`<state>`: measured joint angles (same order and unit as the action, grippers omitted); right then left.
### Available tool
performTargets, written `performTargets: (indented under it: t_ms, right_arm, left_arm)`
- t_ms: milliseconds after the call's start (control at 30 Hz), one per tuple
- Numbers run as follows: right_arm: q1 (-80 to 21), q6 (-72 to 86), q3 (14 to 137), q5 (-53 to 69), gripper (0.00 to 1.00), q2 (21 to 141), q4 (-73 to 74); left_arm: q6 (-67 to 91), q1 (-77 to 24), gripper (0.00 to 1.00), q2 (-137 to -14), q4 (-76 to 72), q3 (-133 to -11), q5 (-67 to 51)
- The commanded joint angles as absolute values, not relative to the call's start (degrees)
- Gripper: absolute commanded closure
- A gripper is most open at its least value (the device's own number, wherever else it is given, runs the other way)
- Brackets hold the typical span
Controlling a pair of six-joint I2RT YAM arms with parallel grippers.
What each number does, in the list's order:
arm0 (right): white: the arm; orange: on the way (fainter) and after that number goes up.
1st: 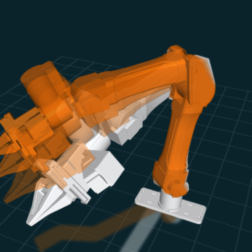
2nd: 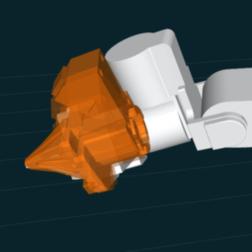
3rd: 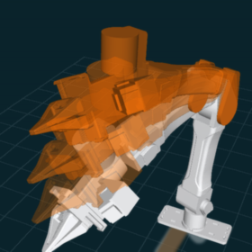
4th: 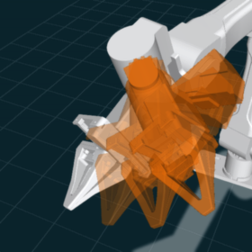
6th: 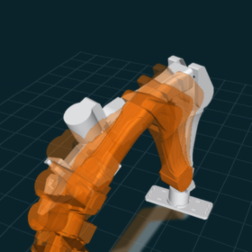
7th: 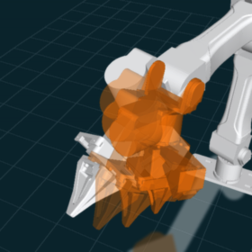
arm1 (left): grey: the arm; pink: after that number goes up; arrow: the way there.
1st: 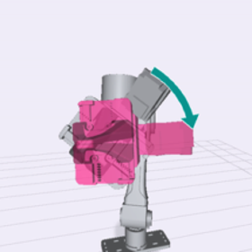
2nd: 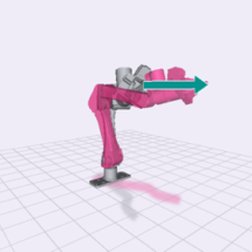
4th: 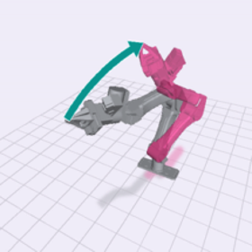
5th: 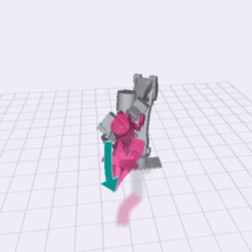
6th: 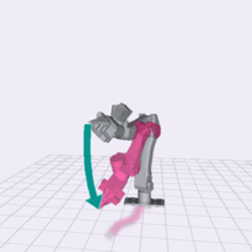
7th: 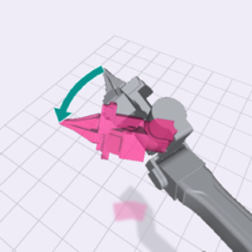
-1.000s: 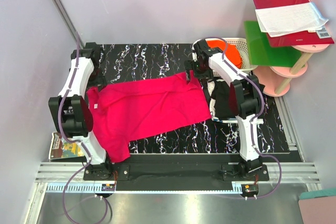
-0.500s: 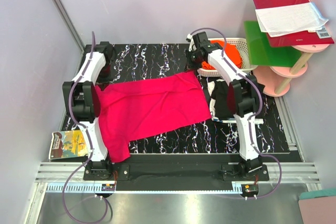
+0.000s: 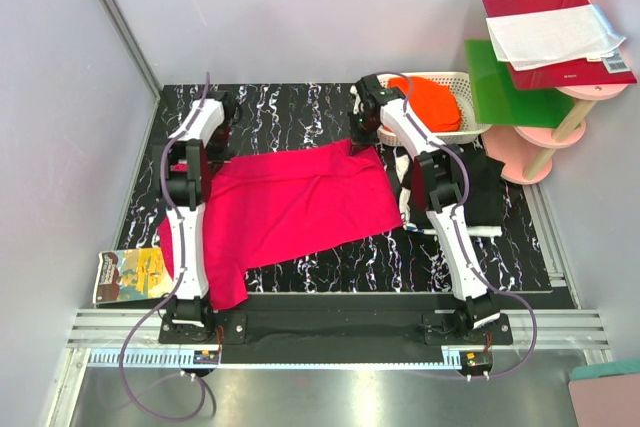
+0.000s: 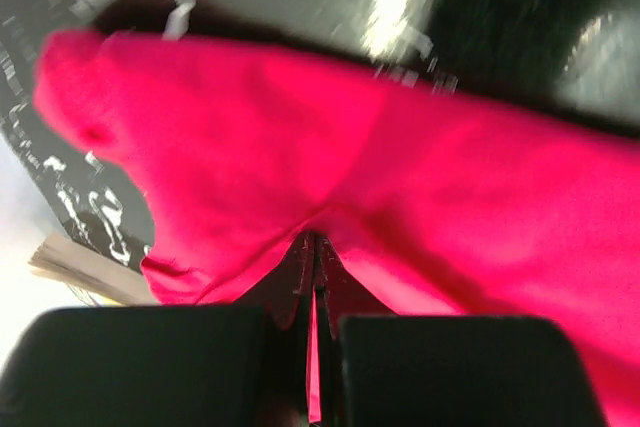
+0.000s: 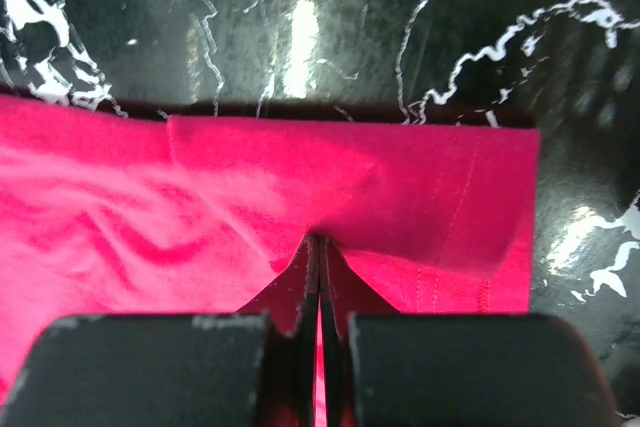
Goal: Fold and stack the t-shirts
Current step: Fold the flattened tshirt in 1/3 of the way
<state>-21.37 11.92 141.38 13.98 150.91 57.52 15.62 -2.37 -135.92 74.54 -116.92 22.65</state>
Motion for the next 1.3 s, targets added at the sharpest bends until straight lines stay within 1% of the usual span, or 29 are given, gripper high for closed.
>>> performTargets:
  t_ms: [0,200,300,333,367,400,433,500,533,567,600,633,667,700,733,800,900,933,1000,1033,1067,1100,1133,1167,1200,1233,1267]
  right_arm:
    - [-21.7,14.5,145.6,8.6,1.0,153.5,60.6]
    - [-21.5,16.1,148.4,3.3,1.0,155.0,59.1]
    - [-21.5,15.0,147.0,2.8,1.0,153.1,56.7]
    - [-21.5,14.2,146.2,2.8,0.98,152.2,54.8]
    - [-21.5,13.8,143.9,2.6,0.94,149.6,53.8]
    - [-21.4,13.5,142.0,2.7,0.92,148.0,52.5]
    - [-21.4,13.0,137.4,3.0,0.89,146.1,48.8]
    - [-21.4,12.2,131.7,4.6,0.75,139.3,44.5]
    - [-21.5,11.4,125.6,5.4,0.71,136.8,39.7]
    - [-21.4,11.2,122.4,6.6,0.67,131.9,37.5]
    - [-21.5,10.9,119.2,7.1,0.46,129.2,32.6]
    - [-21.5,10.6,113.1,7.5,0.37,126.6,30.2]
    - [-21.4,10.6,110.1,7.5,0.28,121.7,28.1]
    - [-21.5,10.6,107.3,7.5,0.14,119.4,24.3]
    - [-21.5,10.8,103.0,7.4,0.12,117.4,23.0]
    - [-21.5,11.2,99.8,7.5,0.07,112.4,20.7]
    - [-21.5,11.1,96.2,7.3,0.07,108.7,20.2]
    - [-21.5,11.0,94.7,7.1,0.07,107.9,20.0]
    - [-21.5,10.9,93.2,6.9,0.07,105.9,19.2]
    - [-21.5,11.1,91.9,7.1,0.07,105.4,18.7]
    - [-21.5,11.2,91.2,7.4,0.07,104.4,18.4]
    - [-21.5,11.3,90.7,7.5,0.07,104.1,18.1]
    - [-21.5,11.8,89.7,7.6,0.07,103.7,17.8]
    - [-21.5,12.0,89.1,7.7,0.07,103.2,17.4]
    - [-21.5,12.0,88.7,8.0,0.08,103.1,17.0]
    - [-21.6,12.0,88.2,8.4,0.09,103.2,16.9]
    - [-21.5,12.0,88.0,9.0,0.1,103.2,16.9]
  left_arm:
    - [14.5,-3.3,1.0,-141.9,79.8,-122.3,25.6]
    - [17.4,-4.0,1.0,-148.4,82.4,-132.1,28.4]
    - [18.5,-4.8,1.0,-149.3,81.1,-137.0,28.2]
    - [18.6,-5.1,1.0,-149.5,80.8,-139.5,27.8]
    - [18.7,-5.4,1.0,-149.8,80.2,-140.5,27.2]
    - [19.0,-5.6,1.0,-149.8,78.4,-141.2,26.6]
    - [19.2,-6.1,1.0,-149.5,77.0,-141.3,26.1]
    - [19.6,-6.7,1.0,-148.4,72.7,-140.9,25.2]
    - [19.5,-7.2,1.0,-148.1,71.2,-140.7,24.4]
    - [19.6,-7.5,1.0,-147.8,69.9,-140.8,22.6]
    - [19.6,-7.7,1.0,-148.1,68.3,-141.5,22.1]
    - [19.7,-8.3,1.0,-148.4,67.9,-144.1,21.6]
    - [19.5,-8.5,1.0,-149.5,67.4,-145.4,20.5]
    - [19.4,-8.7,1.0,-149.8,66.0,-146.3,20.1]
    - [19.2,-9.0,1.0,-150.1,64.9,-146.9,19.4]
    - [19.4,-9.1,1.0,-150.2,61.7,-146.7,17.4]
    - [20.3,-9.2,1.0,-147.5,60.8,-146.2,15.8]
    - [20.5,-9.2,1.0,-145.6,60.0,-142.4,15.6]
    - [20.5,-9.1,1.0,-136.9,56.2,-136.4,17.1]
    - [19.6,-9.1,0.98,-133.5,54.4,-129.1,17.7]
    - [19.2,-9.0,0.92,-127.2,52.3,-125.8,18.2]
    - [18.9,-8.9,0.84,-124.6,51.9,-122.9,18.9]
    - [18.2,-8.4,0.71,-122.4,51.9,-118.6,20.3]
    - [18.0,-8.1,0.32,-118.8,52.1,-116.7,21.0]
    - [18.0,-7.8,0.19,-117.3,52.4,-114.8,21.6]
    - [18.2,-7.2,0.12,-116.0,52.7,-111.5,23.2]
    - [18.4,-6.9,0.16,-113.9,53.5,-109.8,23.7]
